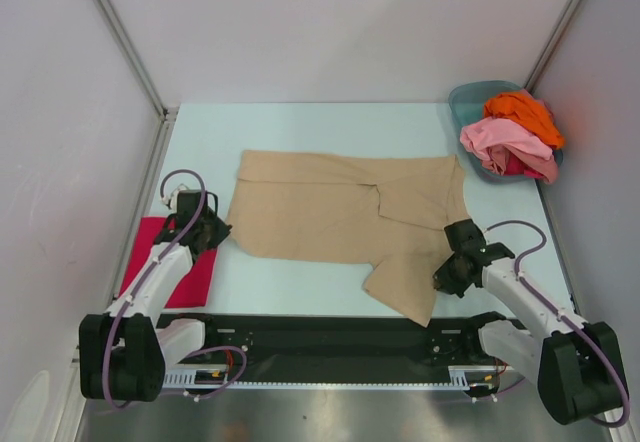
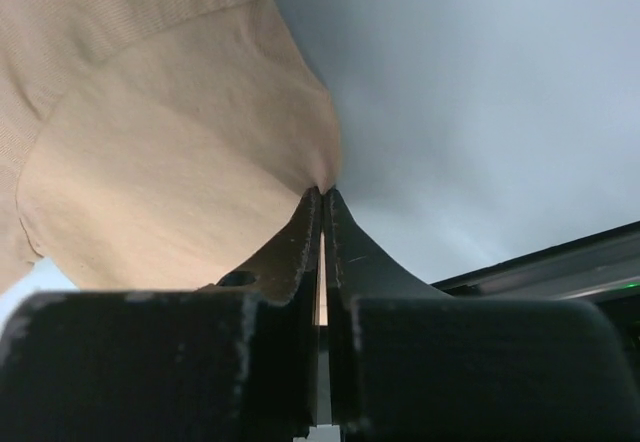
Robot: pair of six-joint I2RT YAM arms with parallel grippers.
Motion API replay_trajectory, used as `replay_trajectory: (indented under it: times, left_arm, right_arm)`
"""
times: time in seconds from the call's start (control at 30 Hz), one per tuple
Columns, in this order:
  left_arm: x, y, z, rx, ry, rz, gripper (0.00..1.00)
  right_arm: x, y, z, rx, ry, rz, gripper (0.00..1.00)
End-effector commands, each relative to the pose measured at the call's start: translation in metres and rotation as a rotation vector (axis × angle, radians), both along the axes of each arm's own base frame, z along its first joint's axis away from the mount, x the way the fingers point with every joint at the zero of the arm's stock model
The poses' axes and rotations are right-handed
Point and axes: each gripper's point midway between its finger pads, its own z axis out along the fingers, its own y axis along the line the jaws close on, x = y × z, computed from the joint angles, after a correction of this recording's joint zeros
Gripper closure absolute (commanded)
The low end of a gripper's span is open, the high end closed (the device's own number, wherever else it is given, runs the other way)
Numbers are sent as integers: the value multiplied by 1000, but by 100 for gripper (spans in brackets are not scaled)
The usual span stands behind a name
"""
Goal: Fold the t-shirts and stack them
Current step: Fold the tshirt
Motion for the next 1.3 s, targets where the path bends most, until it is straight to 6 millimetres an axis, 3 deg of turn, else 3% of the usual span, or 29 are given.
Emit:
replay_trajectory:
  times: [0.0,0.3,0.47,0.6,0.8,0.9,1.03,1.07,1.1,1.27]
  left_arm:
    - [7,0,18,3,-64,-13,100]
    - [6,4,24,15,-74,10,100]
    - [13,6,32,15,-89,26,100]
    - [23,5,45,5,-120,37,100]
    - [42,6,61,8,-140,39,99]
    - [51,7,58,5,-126,49,100]
    - [63,7,58,-5,-124,60,100]
    - [65,8,56,-5,-118,63,100]
    - [70,9,58,-3,-126,69,100]
    - [88,12,49,-14,-103,84,100]
  right_arm:
    - [-3,-8,1,-33,-16,-41,100]
    - [17,-19,46,-70,-239,18,100]
    - [36,-9,60,-13,-335,73,100]
    - [65,-16,94,-60,-457,86,100]
    - [111,-25,120,-58,-538,96,100]
    - [137,-29,132,-49,-574,104,100]
    - [160,-37,137,-63,-590,108,100]
    - [168,-31,137,-40,-592,139,100]
    - [173,-40,137,-39,-593,117,100]
    - [204,-34,143,30,-661,157,100]
